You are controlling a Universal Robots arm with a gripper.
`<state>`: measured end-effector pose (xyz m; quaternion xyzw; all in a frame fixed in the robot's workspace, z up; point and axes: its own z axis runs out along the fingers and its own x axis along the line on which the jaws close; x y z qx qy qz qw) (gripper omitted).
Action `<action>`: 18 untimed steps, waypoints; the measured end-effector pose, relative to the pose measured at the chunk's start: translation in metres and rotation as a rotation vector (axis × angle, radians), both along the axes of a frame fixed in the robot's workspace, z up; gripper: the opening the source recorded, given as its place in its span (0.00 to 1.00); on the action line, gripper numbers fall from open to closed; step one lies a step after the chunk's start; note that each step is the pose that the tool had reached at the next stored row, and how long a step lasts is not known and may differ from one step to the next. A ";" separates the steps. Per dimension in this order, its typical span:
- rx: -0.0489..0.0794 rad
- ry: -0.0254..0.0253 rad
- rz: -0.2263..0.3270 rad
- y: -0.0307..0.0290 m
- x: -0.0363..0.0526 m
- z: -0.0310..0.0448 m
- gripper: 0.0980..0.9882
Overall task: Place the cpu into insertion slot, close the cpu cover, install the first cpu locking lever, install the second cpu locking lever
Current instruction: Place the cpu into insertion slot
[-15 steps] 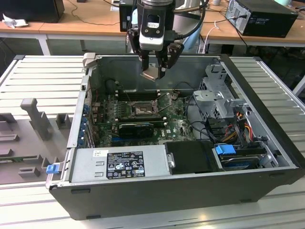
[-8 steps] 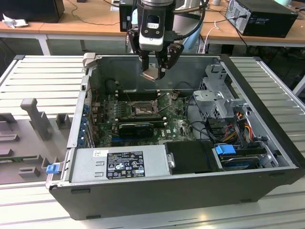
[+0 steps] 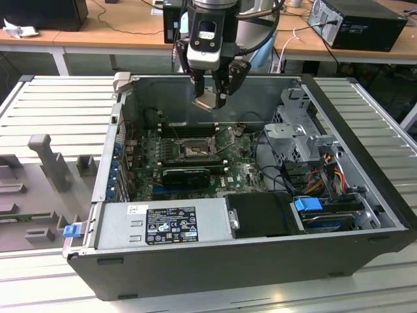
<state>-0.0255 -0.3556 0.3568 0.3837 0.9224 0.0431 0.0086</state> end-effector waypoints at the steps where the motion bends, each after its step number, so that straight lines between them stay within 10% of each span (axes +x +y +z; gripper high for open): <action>1: 0.000 0.0000 -0.006 0.0000 0.0000 -0.0001 0.48; 18: 0.000 0.0000 -0.242 0.0000 0.0000 -0.0021 0.48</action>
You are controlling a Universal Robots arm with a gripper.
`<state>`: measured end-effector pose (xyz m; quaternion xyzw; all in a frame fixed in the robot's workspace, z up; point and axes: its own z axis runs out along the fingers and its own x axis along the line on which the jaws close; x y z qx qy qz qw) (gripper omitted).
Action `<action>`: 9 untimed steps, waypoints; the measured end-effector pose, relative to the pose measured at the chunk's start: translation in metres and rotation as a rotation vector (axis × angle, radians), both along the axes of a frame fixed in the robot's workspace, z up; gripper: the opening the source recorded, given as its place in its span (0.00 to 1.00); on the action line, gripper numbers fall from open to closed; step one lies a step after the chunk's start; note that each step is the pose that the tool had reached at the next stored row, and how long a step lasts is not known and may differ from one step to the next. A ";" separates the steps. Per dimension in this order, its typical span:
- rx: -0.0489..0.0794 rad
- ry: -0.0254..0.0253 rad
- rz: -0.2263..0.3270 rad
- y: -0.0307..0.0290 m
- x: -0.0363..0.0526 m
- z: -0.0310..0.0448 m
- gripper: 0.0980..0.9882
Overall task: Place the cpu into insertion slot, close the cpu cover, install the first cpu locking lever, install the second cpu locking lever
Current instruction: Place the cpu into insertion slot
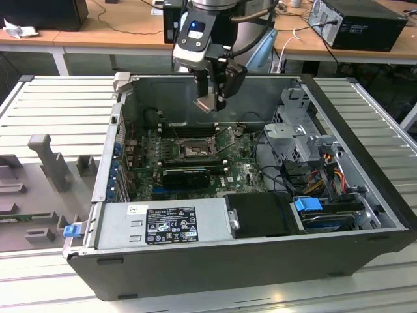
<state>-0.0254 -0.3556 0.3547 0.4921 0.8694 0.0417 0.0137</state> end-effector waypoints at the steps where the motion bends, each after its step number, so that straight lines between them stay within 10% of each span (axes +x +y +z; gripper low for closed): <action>1: 0.000 0.0000 -0.016 0.0000 0.0000 -0.0002 0.48; 9: 0.000 0.0000 -0.097 0.0000 0.0000 -0.0009 0.48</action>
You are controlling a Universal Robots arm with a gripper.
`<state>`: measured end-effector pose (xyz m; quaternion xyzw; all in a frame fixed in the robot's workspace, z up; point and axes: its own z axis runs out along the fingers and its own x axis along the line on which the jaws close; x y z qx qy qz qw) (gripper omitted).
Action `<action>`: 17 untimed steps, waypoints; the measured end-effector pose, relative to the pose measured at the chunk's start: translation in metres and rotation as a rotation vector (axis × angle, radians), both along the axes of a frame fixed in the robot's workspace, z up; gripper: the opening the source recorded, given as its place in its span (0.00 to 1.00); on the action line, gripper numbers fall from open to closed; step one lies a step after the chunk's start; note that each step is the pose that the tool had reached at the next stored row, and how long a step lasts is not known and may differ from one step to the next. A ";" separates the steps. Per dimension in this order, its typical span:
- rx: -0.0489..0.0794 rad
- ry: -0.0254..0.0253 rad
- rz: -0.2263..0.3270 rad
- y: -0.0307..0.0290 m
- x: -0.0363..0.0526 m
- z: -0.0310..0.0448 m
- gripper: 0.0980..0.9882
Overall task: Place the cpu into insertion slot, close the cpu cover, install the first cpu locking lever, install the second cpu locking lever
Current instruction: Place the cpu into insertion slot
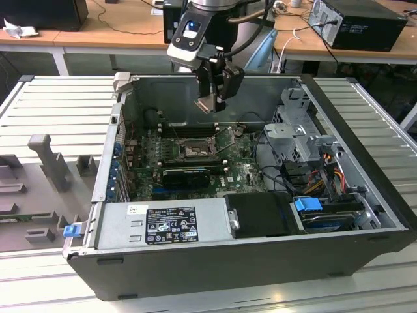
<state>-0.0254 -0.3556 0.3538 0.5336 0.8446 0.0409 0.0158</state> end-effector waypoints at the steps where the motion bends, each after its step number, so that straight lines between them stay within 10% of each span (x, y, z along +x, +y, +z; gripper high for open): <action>1: 0.000 0.0000 -0.007 0.0000 0.0000 -0.0001 0.48; 17: 0.000 0.0000 -0.116 0.0000 0.0000 -0.0009 0.48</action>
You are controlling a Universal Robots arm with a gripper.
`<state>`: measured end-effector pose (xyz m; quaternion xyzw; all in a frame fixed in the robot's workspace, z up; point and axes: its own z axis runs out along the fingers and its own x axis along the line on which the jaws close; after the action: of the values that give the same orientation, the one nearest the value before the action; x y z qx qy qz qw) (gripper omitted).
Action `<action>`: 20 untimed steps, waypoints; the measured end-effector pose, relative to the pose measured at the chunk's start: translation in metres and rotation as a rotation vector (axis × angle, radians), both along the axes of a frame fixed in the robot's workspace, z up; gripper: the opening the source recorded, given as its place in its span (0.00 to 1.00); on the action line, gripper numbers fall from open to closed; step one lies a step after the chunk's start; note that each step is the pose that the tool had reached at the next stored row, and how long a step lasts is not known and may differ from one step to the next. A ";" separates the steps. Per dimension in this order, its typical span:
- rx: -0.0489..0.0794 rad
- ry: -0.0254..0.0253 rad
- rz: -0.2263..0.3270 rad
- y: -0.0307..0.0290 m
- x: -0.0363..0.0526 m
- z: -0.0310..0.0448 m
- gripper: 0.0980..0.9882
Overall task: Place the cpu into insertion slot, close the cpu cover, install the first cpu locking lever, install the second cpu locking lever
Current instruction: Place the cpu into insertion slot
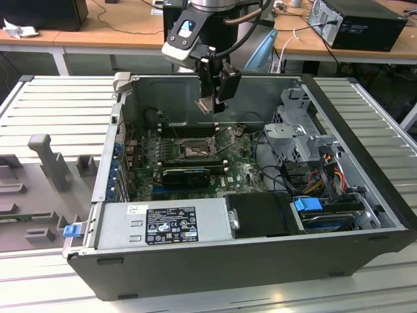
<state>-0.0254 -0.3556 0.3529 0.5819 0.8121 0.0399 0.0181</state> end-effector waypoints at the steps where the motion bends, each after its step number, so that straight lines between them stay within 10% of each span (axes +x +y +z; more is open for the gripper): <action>1: 0.000 0.0000 -0.004 0.0000 0.0000 0.0000 0.48; 20: 0.000 0.0000 -0.161 0.0000 0.0000 -0.0029 0.48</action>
<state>-0.0254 -0.3556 0.3500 0.6452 0.7627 0.0384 0.0212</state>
